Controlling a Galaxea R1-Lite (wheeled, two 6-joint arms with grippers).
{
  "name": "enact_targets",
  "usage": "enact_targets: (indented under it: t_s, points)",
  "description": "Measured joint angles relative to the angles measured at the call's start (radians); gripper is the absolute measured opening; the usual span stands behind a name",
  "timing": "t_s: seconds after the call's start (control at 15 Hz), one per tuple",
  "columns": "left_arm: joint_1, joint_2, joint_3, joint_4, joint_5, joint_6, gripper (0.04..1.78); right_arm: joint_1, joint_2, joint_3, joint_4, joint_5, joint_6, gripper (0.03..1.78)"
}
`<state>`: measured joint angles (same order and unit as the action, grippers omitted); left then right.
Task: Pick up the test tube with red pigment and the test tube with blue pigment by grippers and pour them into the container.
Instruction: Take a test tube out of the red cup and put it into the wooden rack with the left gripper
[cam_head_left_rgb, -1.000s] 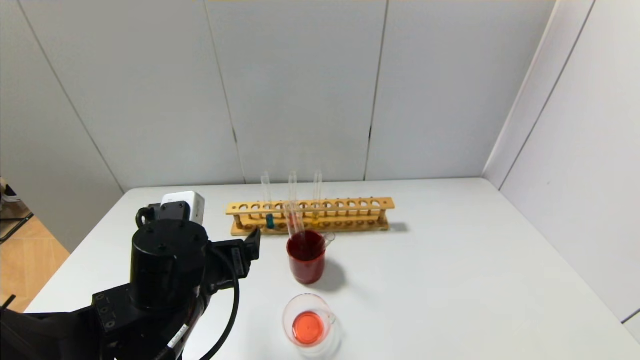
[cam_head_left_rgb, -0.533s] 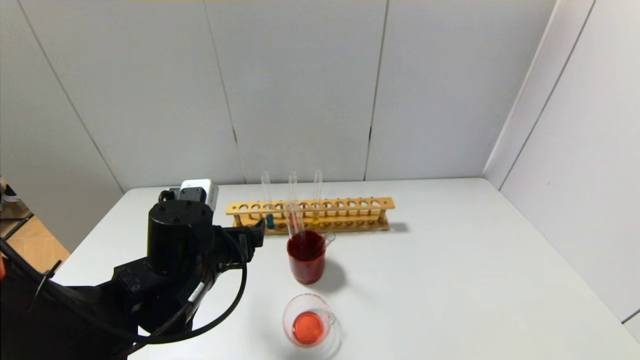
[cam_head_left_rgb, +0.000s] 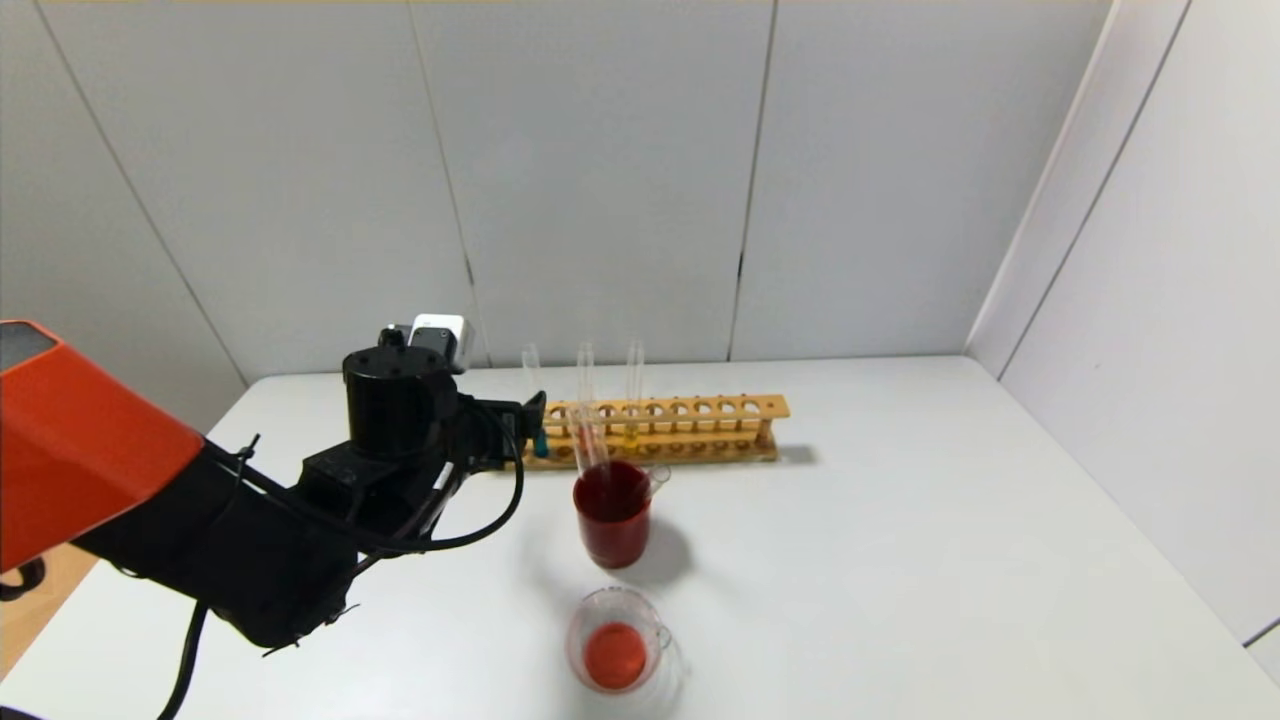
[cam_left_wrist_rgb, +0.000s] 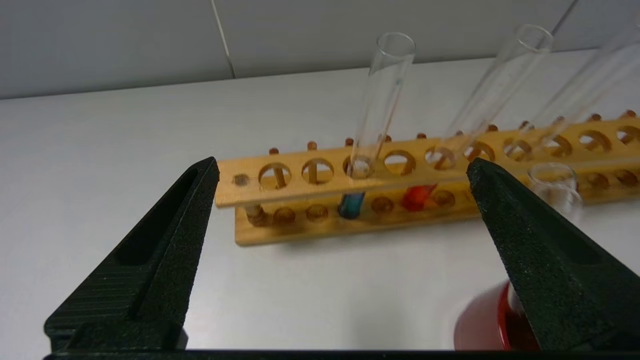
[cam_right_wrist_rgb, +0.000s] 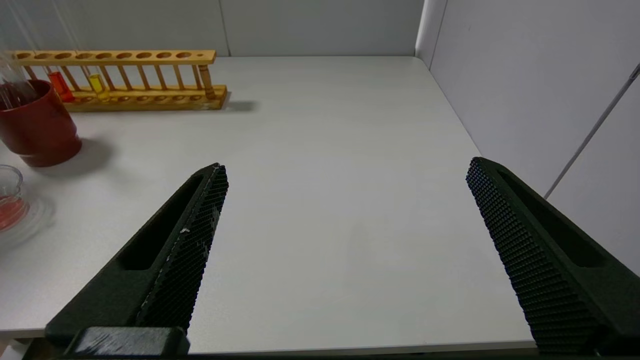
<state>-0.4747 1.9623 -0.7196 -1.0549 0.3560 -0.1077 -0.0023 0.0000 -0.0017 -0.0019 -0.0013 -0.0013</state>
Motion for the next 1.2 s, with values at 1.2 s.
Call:
enact_targets:
  t_s: [1.2]
  points:
    - [0.032, 0.210, -0.177, -0.008, -0.068, 0.004, 1.75, 0.000, 0.000, 0.000, 0.000, 0.000, 0.000, 1.74]
